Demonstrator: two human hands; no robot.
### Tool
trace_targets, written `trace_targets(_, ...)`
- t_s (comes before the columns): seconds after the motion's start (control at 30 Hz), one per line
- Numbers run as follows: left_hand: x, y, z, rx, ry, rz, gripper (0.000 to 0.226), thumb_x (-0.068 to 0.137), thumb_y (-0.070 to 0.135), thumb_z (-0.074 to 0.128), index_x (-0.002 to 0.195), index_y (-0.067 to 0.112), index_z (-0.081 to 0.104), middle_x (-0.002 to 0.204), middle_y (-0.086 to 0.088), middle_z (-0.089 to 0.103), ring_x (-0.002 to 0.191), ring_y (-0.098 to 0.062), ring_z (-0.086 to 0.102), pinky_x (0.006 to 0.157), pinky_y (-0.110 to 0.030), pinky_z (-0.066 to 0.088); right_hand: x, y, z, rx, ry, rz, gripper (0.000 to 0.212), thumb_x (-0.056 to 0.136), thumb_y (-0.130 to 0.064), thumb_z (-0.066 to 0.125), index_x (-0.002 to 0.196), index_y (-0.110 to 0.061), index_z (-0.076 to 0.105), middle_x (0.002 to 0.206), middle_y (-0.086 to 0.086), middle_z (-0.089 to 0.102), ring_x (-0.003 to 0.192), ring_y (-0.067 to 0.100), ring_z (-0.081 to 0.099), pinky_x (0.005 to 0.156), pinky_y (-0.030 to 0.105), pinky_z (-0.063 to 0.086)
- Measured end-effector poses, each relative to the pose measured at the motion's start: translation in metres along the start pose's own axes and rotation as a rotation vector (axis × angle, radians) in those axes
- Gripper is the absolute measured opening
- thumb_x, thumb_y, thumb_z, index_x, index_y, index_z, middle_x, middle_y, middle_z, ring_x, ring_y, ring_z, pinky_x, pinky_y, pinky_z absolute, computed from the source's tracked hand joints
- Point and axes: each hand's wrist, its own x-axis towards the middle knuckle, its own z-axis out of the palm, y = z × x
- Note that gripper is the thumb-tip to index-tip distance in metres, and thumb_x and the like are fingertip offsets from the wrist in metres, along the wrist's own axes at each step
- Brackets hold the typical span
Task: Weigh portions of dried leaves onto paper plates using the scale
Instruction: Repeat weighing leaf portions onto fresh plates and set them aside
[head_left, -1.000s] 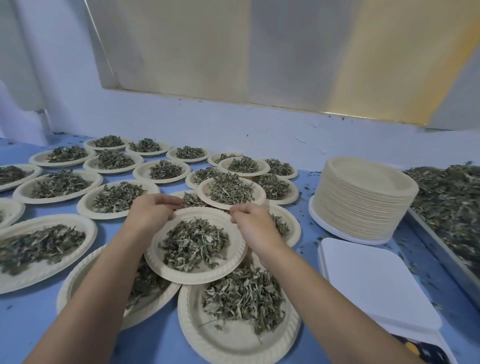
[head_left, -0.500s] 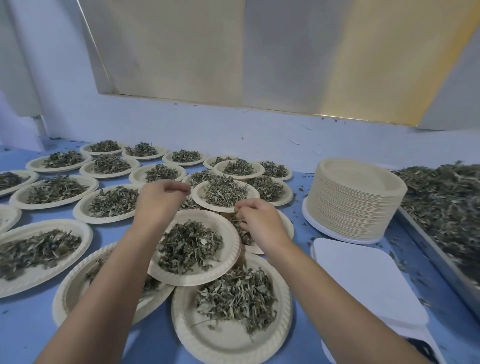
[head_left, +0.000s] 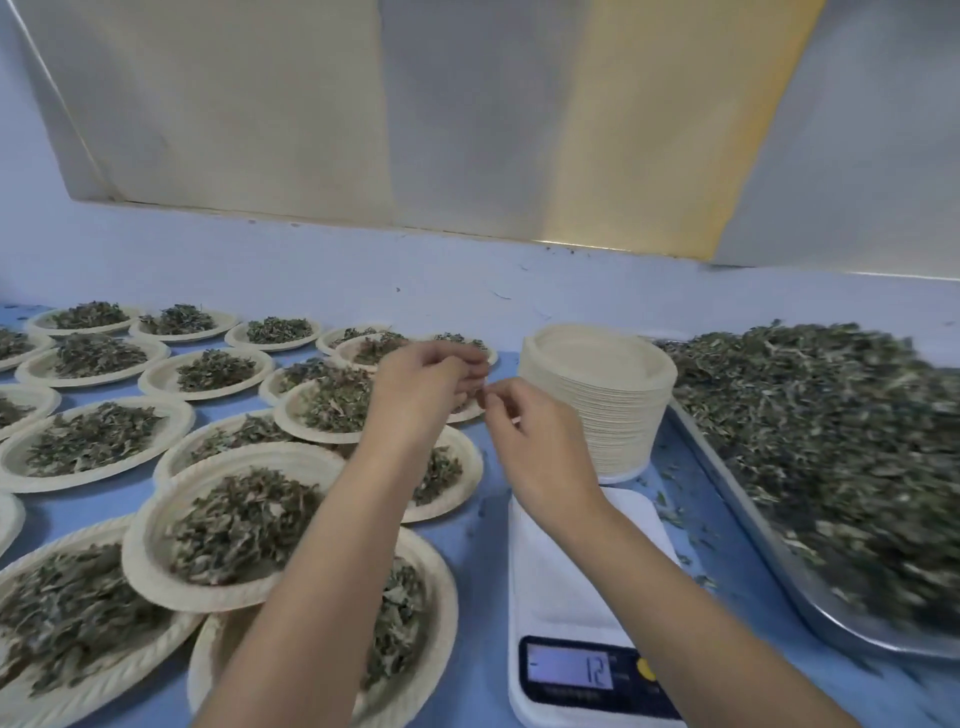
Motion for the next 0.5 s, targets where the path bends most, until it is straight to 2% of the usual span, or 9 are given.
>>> trace_targets(0.07,-0.005,-0.002,0.019,-0.029,-0.015,-0.007,0.03,0.088,-0.004,0.045,0.077,0.013,0.067,0.077,-0.001,0.072,0.076,-0.01,0.069,0.071,-0.02,0.053,0.002,0.012,-0.015,-0.16,0.074,-0.08,0.022,0.097,-0.02,0.049,0.095,-0.008,0.068,0.092,0.006,0.067,0.09,0.023,0.056,0.077,0.035,0.041)
trace_targets(0.17,-0.011,-0.003,0.043,-0.096,-0.007,-0.033,0.031,0.089,-0.004,0.044,0.076,0.014,0.067,0.074,0.002,0.072,0.081,-0.009,0.068,0.077,-0.023,0.052,0.01,0.03,-0.039,-0.35,0.18,-0.141,0.021,0.096,-0.018,0.051,0.104,-0.008,0.068,0.102,0.005,0.067,0.102,0.024,0.051,0.081,0.029,0.036)
trace_targets(0.27,-0.013,-0.004,0.059,-0.152,0.012,-0.068,0.033,0.09,-0.004,0.042,0.075,0.013,0.066,0.07,0.003,0.071,0.081,-0.01,0.067,0.081,-0.026,0.05,0.024,0.049,-0.057,-0.539,0.098,-0.124,0.03,0.098,-0.013,0.045,0.122,-0.012,0.062,0.121,0.004,0.064,0.118,0.023,0.048,0.089,0.025,0.031)
trace_targets(0.33,-0.014,-0.006,0.063,-0.146,0.014,-0.073,0.032,0.09,-0.003,0.042,0.076,0.013,0.066,0.07,0.003,0.071,0.082,-0.011,0.067,0.083,-0.028,0.05,0.032,0.059,-0.062,-0.619,0.014,-0.123,0.036,0.098,-0.01,0.042,0.131,-0.013,0.056,0.128,0.004,0.061,0.123,0.023,0.046,0.094,0.027,0.033)
trace_targets(0.37,-0.013,-0.008,0.063,-0.137,0.014,-0.07,0.032,0.09,-0.003,0.043,0.076,0.013,0.066,0.07,0.003,0.072,0.082,-0.012,0.067,0.084,-0.03,0.05,0.033,0.063,-0.063,-0.65,-0.01,-0.127,0.036,0.097,-0.008,0.042,0.13,-0.013,0.056,0.126,0.005,0.062,0.122,0.024,0.047,0.094,0.03,0.035)
trace_targets(0.5,-0.01,-0.012,0.057,-0.147,0.043,-0.073,0.031,0.089,-0.004,0.043,0.079,0.013,0.068,0.07,0.004,0.073,0.086,-0.012,0.068,0.085,-0.028,0.052,0.033,0.07,-0.06,-0.75,0.001,-0.137,0.03,0.094,-0.007,0.045,0.118,-0.017,0.061,0.109,0.003,0.066,0.109,0.025,0.052,0.076,0.032,0.036)
